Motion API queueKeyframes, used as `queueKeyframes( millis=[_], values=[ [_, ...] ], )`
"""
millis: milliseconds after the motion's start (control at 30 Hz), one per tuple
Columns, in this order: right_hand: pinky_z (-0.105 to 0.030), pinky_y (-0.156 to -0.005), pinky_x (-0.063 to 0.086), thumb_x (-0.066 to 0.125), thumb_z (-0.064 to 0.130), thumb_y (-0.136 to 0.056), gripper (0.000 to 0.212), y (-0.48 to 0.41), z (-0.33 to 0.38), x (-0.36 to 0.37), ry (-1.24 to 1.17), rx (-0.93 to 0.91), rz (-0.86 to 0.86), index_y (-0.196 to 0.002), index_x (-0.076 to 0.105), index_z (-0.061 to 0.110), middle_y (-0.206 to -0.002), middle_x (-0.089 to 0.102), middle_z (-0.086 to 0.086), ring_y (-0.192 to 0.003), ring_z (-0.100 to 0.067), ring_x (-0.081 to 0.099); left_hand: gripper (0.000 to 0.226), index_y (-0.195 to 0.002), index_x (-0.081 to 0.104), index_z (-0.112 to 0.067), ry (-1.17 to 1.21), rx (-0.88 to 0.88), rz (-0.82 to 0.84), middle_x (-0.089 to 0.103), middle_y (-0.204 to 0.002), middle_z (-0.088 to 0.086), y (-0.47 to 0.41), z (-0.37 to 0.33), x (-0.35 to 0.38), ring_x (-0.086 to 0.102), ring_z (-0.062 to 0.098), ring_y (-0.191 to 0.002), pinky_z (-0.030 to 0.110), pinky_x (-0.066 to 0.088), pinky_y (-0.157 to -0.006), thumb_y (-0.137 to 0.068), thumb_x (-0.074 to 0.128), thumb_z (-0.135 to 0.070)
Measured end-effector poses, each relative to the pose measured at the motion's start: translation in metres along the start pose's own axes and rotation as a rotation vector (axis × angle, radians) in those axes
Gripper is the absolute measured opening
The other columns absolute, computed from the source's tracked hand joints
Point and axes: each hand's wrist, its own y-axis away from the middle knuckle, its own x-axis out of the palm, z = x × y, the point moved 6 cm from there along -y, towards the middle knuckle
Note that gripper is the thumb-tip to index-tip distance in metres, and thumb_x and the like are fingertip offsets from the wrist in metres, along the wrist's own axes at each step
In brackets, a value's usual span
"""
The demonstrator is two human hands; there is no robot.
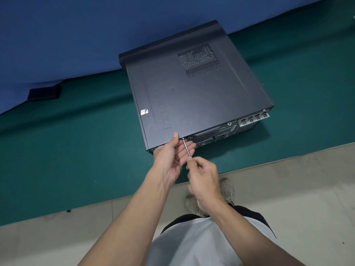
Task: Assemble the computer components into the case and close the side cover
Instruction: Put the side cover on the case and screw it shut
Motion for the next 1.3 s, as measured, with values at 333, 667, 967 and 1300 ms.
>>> queueKeyframes(
  millis=[333, 667, 967, 1300],
  values=[
    [-0.012, -0.04, 0.013, 0.049, 0.005, -0.093, 0.028, 0.006, -0.006, 0.01, -0.518, 0.265, 0.156, -0.065, 0.048, 0.009, -0.046, 0.023, 0.0, -0.034, -0.008, 0.013, 0.031, -0.095, 0.061, 0.009, -0.011, -0.008, 0.001, 0.072, -0.087, 0.025, 0.0, 0.0, -0.001, 0.073, 0.031, -0.078, 0.033, 0.061, -0.066, -0.094, 0.063, -0.022],
    [-0.019, -0.038, 0.018, 0.046, 0.03, -0.1, 0.03, -0.021, 0.036, -0.049, 0.069, 0.022, 0.371, -0.078, 0.053, 0.011, -0.051, 0.036, 0.001, -0.037, -0.009, 0.022, 0.055, -0.053, 0.06, -0.01, -1.08, 0.446, -0.43, 0.061, -0.049, 0.001, 0.016, -0.037, -0.001, 0.059, 0.018, -0.05, 0.029, 0.045, -0.055, -0.096, 0.051, -0.044],
    [-0.027, -0.045, 0.034, 0.041, 0.041, -0.1, 0.03, -0.093, 0.13, -0.151, 0.099, -0.287, -0.016, -0.079, 0.051, 0.021, -0.054, 0.053, 0.004, -0.043, -0.013, 0.039, 0.039, -0.13, 0.054, -0.017, -1.564, 1.029, -0.043, 0.054, -0.133, 0.002, 0.0, -0.045, 0.119, 0.046, 0.022, -0.122, 0.038, 0.039, -0.096, -0.097, 0.049, -0.038],
    [-0.03, -0.064, 0.038, 0.055, 0.035, -0.094, 0.023, -0.265, 0.149, -0.202, 0.631, -0.153, -0.057, -0.083, 0.058, 0.014, -0.084, 0.063, -0.007, -0.081, -0.025, 0.054, 0.057, -0.148, 0.033, -0.019, -1.735, 0.976, -0.216, 0.024, -0.159, -0.001, -0.084, -0.059, 0.234, 0.02, 0.021, -0.14, 0.056, 0.009, -0.114, -0.1, 0.033, -0.05]
  ],
)
